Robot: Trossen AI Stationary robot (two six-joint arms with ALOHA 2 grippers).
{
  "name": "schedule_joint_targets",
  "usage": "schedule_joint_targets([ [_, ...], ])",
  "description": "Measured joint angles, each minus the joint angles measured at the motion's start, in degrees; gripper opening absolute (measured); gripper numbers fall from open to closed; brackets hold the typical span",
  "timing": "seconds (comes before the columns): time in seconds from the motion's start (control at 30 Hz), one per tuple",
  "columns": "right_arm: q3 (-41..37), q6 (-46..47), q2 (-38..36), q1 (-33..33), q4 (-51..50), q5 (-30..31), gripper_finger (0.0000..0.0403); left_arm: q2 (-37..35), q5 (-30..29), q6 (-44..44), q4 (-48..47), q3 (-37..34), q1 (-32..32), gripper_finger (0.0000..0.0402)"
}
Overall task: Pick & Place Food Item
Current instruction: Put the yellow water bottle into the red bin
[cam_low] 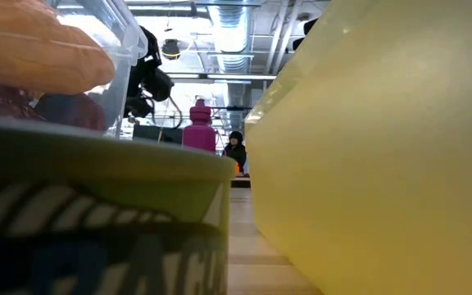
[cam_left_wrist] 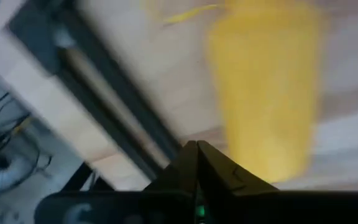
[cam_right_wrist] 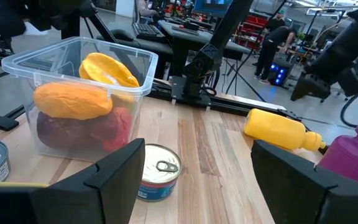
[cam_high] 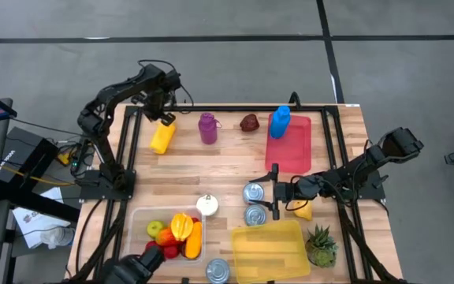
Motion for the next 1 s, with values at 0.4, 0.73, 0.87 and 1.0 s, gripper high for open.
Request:
schedule_joint_targets([
  [0.4, 0.73, -2.42, 0.0, 0.01, 1.03, 0.02, 0.0281, 0.0, 0.83, -2.18, 0.92, -8.88, 1.9, 0.0],
  [0.73, 2.38, -4.35, 0.0, 0.11, -0.21, 0.02, 0.0281, 0.04, 8.42, 2.66, 7.12, -12.44, 0.61, 0.0],
  [0.87, 2.6, -4.37, 0.0, 0.11, -0.32, 0.02, 0.0281, 0.04, 14.53, 6.54, 10.64, -12.44, -1.13, 0.0],
  [1.0, 2.6, -4.39, 0.0, 0.11, -0.34, 0.02, 0.0281, 0.04, 19.82, 7.55, 12.0, -12.44, -1.72, 0.0],
])
